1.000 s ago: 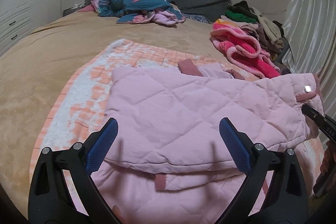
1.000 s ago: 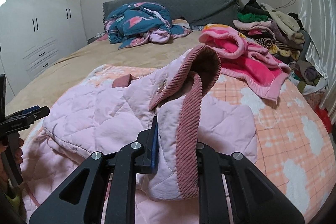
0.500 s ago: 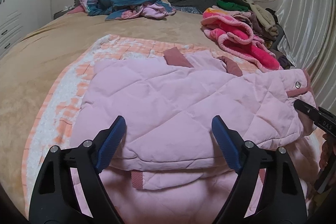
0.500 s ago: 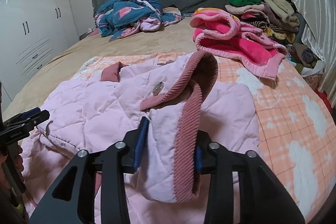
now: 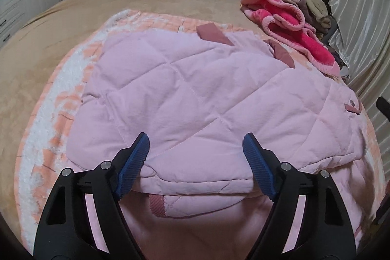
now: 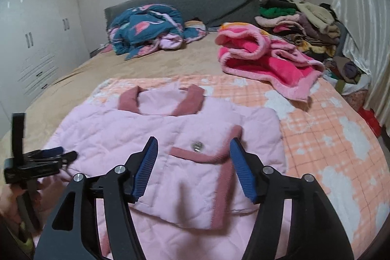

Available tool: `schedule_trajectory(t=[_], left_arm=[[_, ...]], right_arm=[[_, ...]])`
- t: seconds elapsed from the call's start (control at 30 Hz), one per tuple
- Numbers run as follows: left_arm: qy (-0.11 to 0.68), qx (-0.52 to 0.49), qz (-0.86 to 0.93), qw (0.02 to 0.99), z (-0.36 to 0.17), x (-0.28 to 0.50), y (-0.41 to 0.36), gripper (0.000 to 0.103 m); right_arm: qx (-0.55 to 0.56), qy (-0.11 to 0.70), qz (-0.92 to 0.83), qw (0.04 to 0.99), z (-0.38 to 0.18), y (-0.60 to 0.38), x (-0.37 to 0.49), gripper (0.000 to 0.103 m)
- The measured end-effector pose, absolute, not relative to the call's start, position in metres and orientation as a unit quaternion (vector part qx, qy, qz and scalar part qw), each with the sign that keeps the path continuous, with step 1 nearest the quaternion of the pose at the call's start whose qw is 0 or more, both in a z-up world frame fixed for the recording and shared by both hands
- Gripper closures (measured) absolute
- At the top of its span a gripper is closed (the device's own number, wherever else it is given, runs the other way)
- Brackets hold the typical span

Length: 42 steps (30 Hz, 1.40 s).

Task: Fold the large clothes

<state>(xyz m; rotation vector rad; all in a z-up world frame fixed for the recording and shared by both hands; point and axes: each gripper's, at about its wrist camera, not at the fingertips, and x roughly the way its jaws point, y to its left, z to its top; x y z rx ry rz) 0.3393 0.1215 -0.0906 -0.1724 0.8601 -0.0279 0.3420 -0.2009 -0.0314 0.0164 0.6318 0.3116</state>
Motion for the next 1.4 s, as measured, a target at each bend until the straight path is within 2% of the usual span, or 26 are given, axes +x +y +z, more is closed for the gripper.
schedule_trajectory(t=[0.1, 0.23, 0.33, 0.57, 0.7, 0.9, 1.07, 1.13, 1.4], left_arm=[[0.423, -0.082, -0.014, 0.902, -0.094, 0.339, 0.121, 0.031], [0.427, -0.081, -0.016, 0.901, -0.097, 0.338, 0.122, 0.031], [0.427, -0.081, -0.016, 0.900, -0.096, 0.338, 0.121, 0.031], [0.428, -0.083, -0.018, 0.900, -0.096, 0.337, 0.121, 0.031], [0.429, -0.075, -0.016, 0.900, -0.094, 0.336, 0.119, 0.031], [0.431, -0.079, -0.014, 0.899, -0.092, 0.333, 0.119, 0.031], [0.432, -0.084, -0.016, 0.898, -0.086, 0.330, 0.118, 0.031], [0.434, -0.085, -0.018, 0.897, -0.084, 0.329, 0.118, 0.029], [0.435, -0.094, -0.027, 0.895, -0.075, 0.322, 0.116, 0.014]], right_arm=[[-0.004, 0.310, 0.177, 0.934, -0.027, -0.184, 0.345, 0.041], [-0.016, 0.327, 0.208, 0.922, -0.026, -0.157, 0.355, 0.033], [-0.043, 0.355, 0.221, 0.907, -0.034, -0.132, 0.370, 0.033], [-0.074, 0.447, 0.202, 0.868, -0.089, -0.104, 0.406, 0.033], [-0.062, 0.439, 0.196, 0.874, -0.106, -0.105, 0.402, 0.031], [-0.042, 0.435, 0.195, 0.878, -0.098, -0.112, 0.387, 0.030], [-0.016, 0.435, 0.204, 0.877, -0.090, -0.124, 0.376, 0.021], [-0.014, 0.436, 0.199, 0.877, -0.089, -0.126, 0.371, 0.013], [0.012, 0.430, 0.200, 0.880, -0.079, -0.139, 0.358, 0.010]])
